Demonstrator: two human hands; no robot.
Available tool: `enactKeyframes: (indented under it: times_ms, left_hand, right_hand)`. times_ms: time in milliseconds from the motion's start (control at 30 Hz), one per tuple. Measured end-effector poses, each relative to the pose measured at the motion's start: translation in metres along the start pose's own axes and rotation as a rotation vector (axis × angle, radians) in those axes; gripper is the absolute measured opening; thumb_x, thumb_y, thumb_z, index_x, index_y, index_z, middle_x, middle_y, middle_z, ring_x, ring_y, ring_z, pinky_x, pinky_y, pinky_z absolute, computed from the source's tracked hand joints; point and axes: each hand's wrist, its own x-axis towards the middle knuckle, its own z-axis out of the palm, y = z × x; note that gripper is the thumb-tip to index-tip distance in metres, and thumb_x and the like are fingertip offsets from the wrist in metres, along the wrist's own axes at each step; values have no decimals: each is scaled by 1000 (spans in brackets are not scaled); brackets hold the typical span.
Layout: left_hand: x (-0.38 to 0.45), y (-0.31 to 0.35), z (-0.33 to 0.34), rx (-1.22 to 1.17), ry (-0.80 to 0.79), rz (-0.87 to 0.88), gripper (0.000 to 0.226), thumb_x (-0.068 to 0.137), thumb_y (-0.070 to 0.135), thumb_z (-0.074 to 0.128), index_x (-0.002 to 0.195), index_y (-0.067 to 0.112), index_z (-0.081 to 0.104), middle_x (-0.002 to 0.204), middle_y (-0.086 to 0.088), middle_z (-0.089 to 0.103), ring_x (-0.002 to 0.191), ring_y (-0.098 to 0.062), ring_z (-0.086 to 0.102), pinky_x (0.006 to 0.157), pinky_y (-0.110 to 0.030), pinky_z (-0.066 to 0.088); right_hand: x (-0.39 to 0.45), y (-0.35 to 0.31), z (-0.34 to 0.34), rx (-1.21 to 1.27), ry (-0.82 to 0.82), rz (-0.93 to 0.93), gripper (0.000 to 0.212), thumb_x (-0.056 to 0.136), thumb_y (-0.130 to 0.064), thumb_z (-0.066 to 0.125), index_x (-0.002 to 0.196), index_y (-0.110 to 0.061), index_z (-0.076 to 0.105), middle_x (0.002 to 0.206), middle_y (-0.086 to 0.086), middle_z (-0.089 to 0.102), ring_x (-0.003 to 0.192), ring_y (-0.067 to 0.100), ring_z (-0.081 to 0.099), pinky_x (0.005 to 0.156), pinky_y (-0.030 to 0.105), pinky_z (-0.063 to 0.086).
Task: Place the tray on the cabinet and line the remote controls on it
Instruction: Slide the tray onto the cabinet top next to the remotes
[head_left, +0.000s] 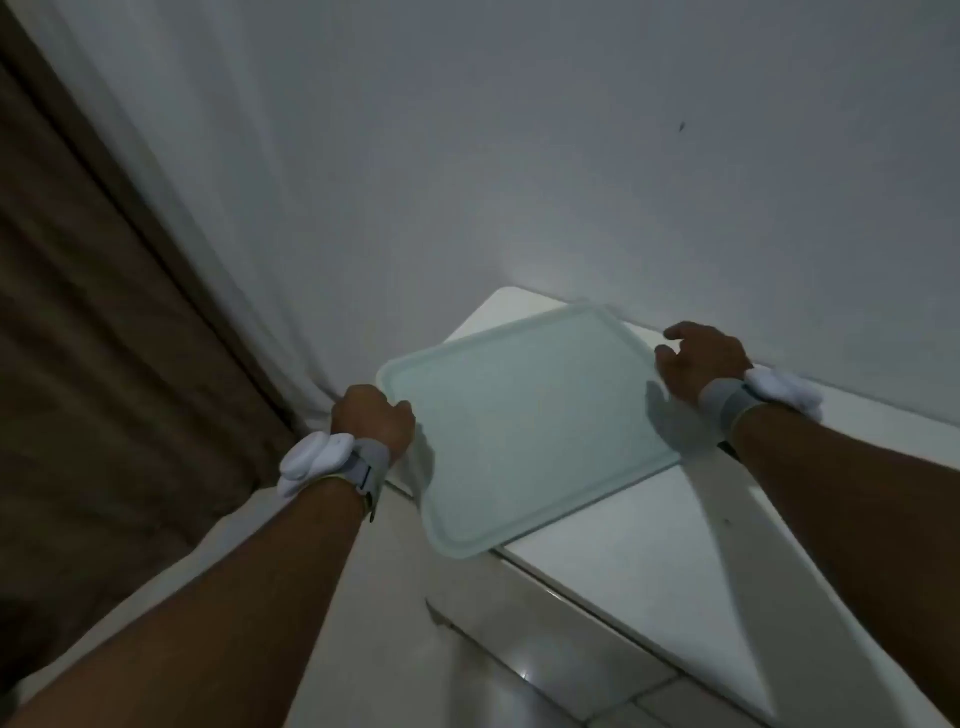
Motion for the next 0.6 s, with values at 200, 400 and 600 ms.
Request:
enactKeyframes:
  times_ms: [200, 400, 600]
  left_hand:
    - [5, -18, 12, -23, -73, -171, 35, 77, 11, 63, 49, 8, 44, 49, -5, 47, 45, -20, 47, 42, -18, 34]
    - [6, -14, 15, -40, -91, -170, 24, 78, 4, 60, 56, -1, 53, 58, -13, 56, 65, -30, 58, 59, -29, 46]
    - [9, -17, 15, 7, -92, -156, 17, 77, 5, 60, 81, -10, 66, 83, -24, 68, 70, -33, 64, 57, -27, 46]
  right_hand:
    - [6, 4, 32, -217, -67, 63, 31, 87, -16, 52, 116, -10, 61, 126, 17, 58, 121, 37, 52, 98, 39, 43]
    - [15, 9, 52, -390, -5, 67, 30, 82, -17, 55, 110, -8, 61, 114, 15, 60, 110, 34, 54, 89, 37, 45]
    - [12, 18, 53, -333, 8, 137, 29, 79, -15, 60, 106, -4, 60, 111, 18, 60, 107, 35, 56, 93, 38, 40]
